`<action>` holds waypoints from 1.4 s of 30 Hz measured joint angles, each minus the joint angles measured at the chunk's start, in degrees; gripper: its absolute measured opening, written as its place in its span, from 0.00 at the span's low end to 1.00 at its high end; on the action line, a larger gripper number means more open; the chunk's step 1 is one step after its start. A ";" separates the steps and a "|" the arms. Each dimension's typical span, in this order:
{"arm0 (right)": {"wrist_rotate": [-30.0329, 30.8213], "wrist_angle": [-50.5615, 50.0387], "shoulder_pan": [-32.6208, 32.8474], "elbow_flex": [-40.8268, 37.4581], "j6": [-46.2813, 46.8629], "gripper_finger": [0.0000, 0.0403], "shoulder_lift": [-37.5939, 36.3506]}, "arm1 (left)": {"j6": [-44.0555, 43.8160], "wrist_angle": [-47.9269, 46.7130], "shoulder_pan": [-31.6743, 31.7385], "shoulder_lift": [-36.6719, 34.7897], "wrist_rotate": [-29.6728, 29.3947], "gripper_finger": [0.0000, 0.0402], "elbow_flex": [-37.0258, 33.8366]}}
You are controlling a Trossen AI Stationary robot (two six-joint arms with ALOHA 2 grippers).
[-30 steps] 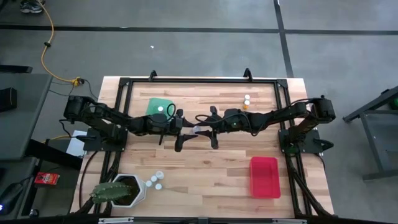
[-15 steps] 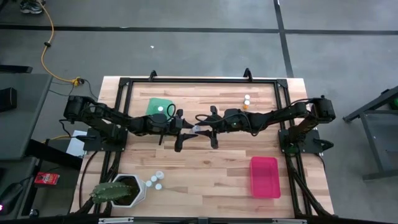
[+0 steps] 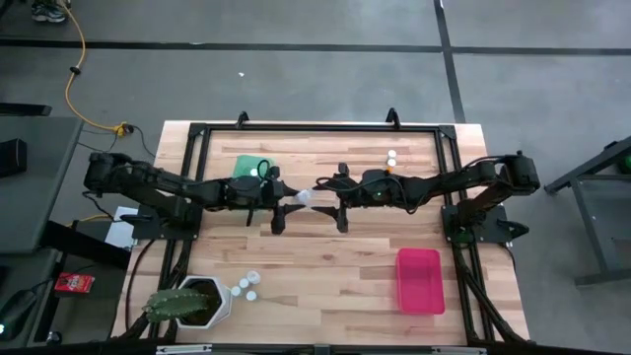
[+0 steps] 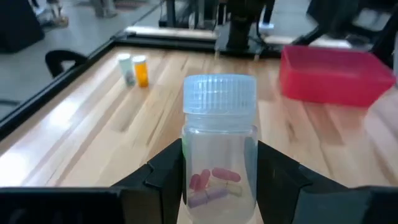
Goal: Pick and place medicine bottles into bin by pill shape (circle, oval)
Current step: Put the transparent capsule bottle into the blue bin
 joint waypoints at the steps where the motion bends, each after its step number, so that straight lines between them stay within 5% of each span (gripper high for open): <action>1: 0.92 -0.88 0.02 0.00 -0.22 0.65 -0.64 | -0.01 -1.98 0.00 -1.00 -0.79 0.36 0.00; 10: 8.59 -9.84 0.13 -0.07 -0.94 0.65 -2.63 | -5.83 -25.61 0.03 -13.87 -12.93 0.36 -0.02; 19: 17.86 -15.14 0.12 -0.09 -2.08 0.65 -2.61 | -21.38 -45.44 -2.51 -24.80 -28.59 0.36 -0.02; 30: 22.67 -12.97 0.13 -3.12 -4.74 0.65 -4.71 | -31.80 -56.80 -3.68 -25.18 -24.02 0.36 -0.02; 34: 27.53 -2.69 -0.36 -14.17 -4.80 0.65 -13.29 | -33.09 -58.51 -3.68 -25.18 -24.07 0.36 -0.02; 42: 22.58 6.93 -1.28 -24.86 1.77 0.65 -28.63 | -38.72 -57.24 -3.67 -23.94 -24.93 0.36 -0.02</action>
